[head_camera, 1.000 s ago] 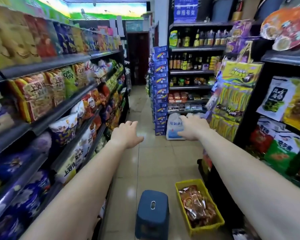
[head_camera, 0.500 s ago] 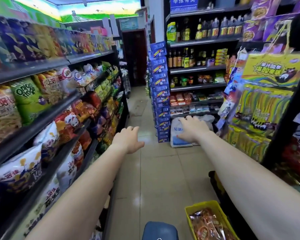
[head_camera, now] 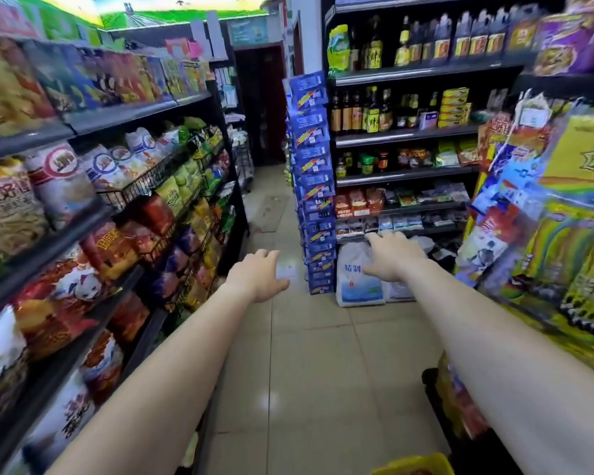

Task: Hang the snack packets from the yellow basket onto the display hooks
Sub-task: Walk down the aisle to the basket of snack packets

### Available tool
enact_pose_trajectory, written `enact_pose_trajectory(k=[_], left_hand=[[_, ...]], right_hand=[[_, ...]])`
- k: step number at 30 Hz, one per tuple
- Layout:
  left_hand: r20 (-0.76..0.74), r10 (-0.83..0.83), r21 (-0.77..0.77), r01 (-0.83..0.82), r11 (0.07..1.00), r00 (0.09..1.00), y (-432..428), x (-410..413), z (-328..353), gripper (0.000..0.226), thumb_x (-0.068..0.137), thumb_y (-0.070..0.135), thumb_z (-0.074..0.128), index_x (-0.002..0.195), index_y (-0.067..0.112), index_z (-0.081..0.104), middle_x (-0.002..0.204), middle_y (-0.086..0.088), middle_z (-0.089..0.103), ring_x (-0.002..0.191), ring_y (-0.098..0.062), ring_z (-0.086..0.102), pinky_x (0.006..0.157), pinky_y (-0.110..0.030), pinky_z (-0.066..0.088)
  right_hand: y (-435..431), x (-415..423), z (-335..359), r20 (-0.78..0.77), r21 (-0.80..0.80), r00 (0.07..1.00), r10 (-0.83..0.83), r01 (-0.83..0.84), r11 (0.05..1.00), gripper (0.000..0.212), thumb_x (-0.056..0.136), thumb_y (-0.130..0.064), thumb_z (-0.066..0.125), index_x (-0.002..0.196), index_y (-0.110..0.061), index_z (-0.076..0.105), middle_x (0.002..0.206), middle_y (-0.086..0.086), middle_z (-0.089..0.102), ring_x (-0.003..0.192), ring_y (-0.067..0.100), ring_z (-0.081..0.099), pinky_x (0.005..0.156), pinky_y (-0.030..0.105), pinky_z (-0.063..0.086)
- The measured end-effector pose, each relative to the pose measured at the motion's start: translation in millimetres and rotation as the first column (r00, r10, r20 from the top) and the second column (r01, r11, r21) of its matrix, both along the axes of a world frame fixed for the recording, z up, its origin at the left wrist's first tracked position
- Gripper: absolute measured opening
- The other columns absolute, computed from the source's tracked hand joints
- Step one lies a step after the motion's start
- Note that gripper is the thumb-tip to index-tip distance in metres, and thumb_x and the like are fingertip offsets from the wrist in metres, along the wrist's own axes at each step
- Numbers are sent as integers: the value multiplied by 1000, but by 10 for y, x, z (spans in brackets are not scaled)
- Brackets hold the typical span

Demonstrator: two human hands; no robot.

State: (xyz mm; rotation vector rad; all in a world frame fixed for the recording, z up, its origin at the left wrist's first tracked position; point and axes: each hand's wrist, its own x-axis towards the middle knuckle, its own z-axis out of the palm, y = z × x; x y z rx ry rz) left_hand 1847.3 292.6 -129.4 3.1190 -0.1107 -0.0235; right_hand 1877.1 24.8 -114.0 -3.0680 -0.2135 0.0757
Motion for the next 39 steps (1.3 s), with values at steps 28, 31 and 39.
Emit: enact_pose_trajectory(k=[28, 31, 39], left_hand=[[-63, -274, -127, 264, 956, 960, 1429, 5020, -170, 78, 90, 55, 58, 153, 19, 29, 147, -11, 43, 130, -35, 48, 103, -52, 45], [-59, -298, -122, 289, 949, 953, 1291, 5257, -196, 80, 90, 54, 58, 154, 18, 26, 150, -11, 42, 131, -34, 47, 104, -51, 46], [-49, -415, -72, 411, 909, 908, 505, 6226, -163, 79, 92, 54, 56, 154, 18, 26, 152, -13, 38, 135, -37, 42, 104, -53, 44]], right_hand=[[1679, 4145, 113, 26, -94, 965, -260, 261, 961, 76, 88, -56, 58, 151, -24, 28, 150, 9, 38, 134, 34, 40, 101, 50, 42], [1563, 4336, 46, 7, -110, 959, -284, 283, 953, 74, 89, -56, 57, 149, -22, 30, 148, 9, 39, 133, 34, 41, 102, 50, 42], [838, 5009, -78, 32, -43, 935, -352, 353, 935, 76, 90, -52, 58, 153, -22, 27, 151, 10, 37, 137, 35, 36, 106, 54, 36]])
